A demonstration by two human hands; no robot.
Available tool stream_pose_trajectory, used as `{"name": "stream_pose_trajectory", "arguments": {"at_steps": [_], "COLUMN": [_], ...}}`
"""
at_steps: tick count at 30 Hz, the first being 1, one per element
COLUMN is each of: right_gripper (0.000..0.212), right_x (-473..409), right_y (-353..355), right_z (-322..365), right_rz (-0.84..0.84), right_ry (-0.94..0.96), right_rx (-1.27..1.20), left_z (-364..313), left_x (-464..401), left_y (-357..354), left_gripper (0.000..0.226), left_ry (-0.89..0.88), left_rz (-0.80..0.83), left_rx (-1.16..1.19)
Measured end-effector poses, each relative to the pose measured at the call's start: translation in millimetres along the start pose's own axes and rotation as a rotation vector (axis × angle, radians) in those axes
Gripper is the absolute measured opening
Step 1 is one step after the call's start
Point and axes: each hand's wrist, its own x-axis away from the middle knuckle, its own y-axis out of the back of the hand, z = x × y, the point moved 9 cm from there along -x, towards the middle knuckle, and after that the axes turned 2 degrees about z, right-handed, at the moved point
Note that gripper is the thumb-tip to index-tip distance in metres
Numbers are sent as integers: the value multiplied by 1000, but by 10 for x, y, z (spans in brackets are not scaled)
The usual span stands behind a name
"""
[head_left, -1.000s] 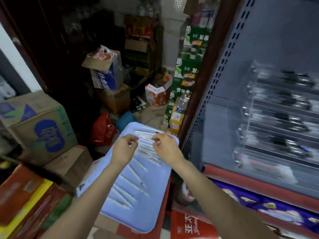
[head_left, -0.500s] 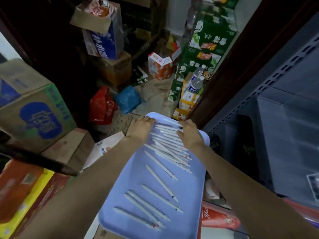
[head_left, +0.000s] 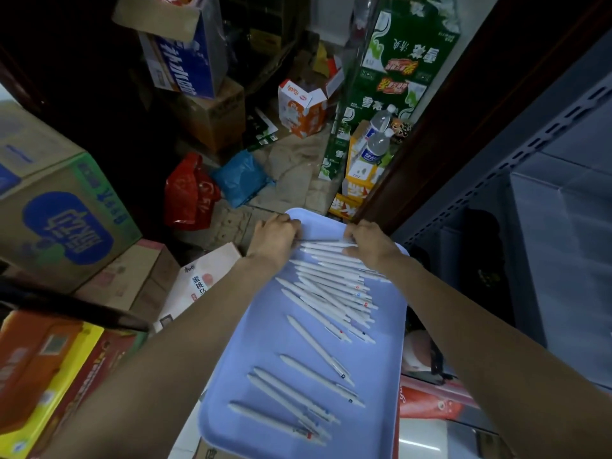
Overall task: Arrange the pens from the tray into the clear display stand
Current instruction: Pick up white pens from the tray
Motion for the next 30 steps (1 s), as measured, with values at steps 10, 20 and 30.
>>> {"name": "stream_pose_trajectory", "arguments": {"at_steps": [10,20,30], "right_gripper": [19,13,17], "right_x": [187,935,2111], "right_y": [3,598,789], "right_z": [-12,-169,-107], "right_rz": [-66,-421,-426], "right_ry": [-37,-45,269], "right_rx": [-88,-593,-855], "left_z": [100,-33,-1348], "left_x": [238,780,1174], "left_y": [56,597,1255], "left_gripper": [18,12,3], "left_ry": [-16,102,-60], "left_rz": [-158,-269,-316], "left_rx": [526,1276,1276]}}
